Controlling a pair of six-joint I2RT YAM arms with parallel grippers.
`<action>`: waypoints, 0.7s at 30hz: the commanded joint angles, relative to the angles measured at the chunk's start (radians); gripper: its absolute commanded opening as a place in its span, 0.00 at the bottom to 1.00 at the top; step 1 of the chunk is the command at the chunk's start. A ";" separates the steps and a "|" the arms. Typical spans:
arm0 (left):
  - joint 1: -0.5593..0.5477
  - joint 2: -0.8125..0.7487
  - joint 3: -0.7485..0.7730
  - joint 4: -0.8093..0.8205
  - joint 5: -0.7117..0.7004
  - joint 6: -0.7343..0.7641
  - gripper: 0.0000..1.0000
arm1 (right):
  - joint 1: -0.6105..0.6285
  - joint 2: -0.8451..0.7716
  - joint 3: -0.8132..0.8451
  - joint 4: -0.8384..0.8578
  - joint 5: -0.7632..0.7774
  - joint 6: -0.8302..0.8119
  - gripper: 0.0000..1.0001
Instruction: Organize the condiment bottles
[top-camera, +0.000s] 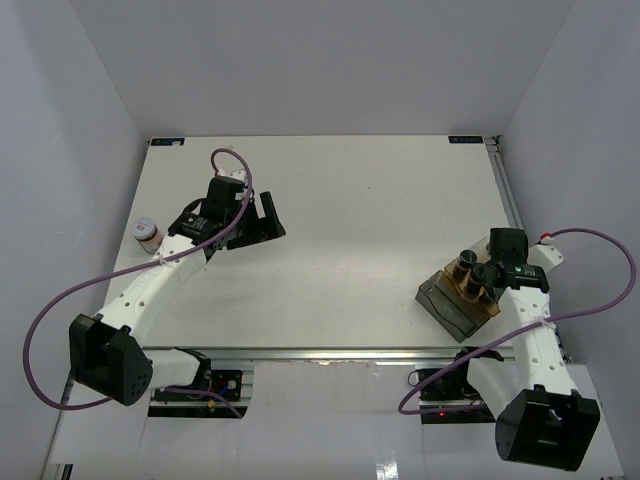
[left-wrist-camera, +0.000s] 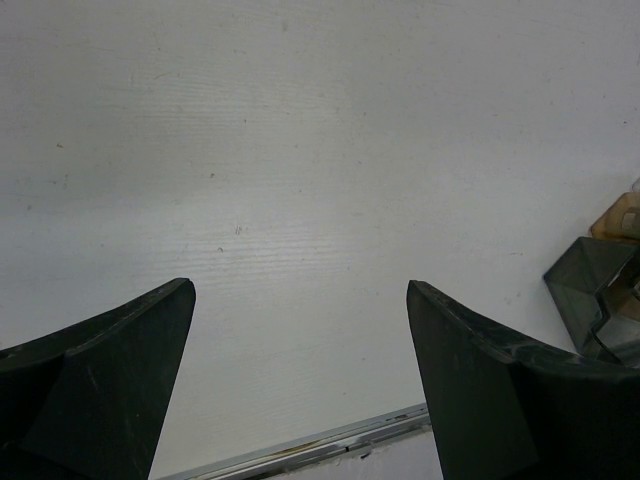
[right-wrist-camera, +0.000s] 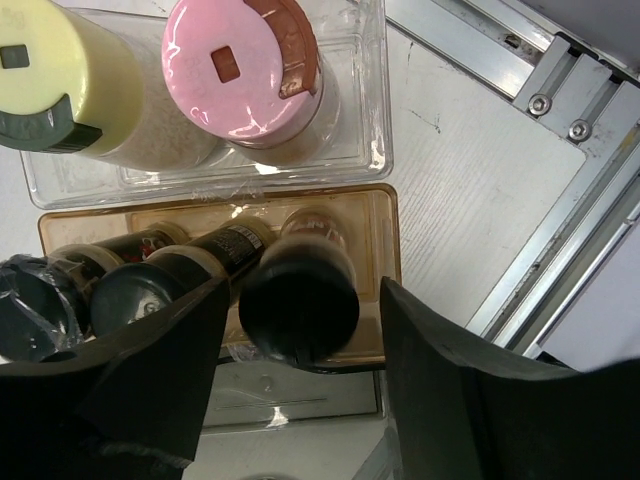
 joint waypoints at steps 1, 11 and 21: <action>0.002 -0.029 0.045 -0.004 -0.037 0.006 0.98 | -0.011 -0.013 0.042 0.019 0.011 -0.027 0.72; 0.058 0.117 0.352 -0.081 -0.142 0.020 0.98 | -0.011 -0.133 0.255 0.020 -0.057 -0.251 0.73; 0.507 0.183 0.442 -0.046 -0.017 0.014 0.98 | -0.001 -0.102 0.355 0.172 -0.752 -0.485 0.79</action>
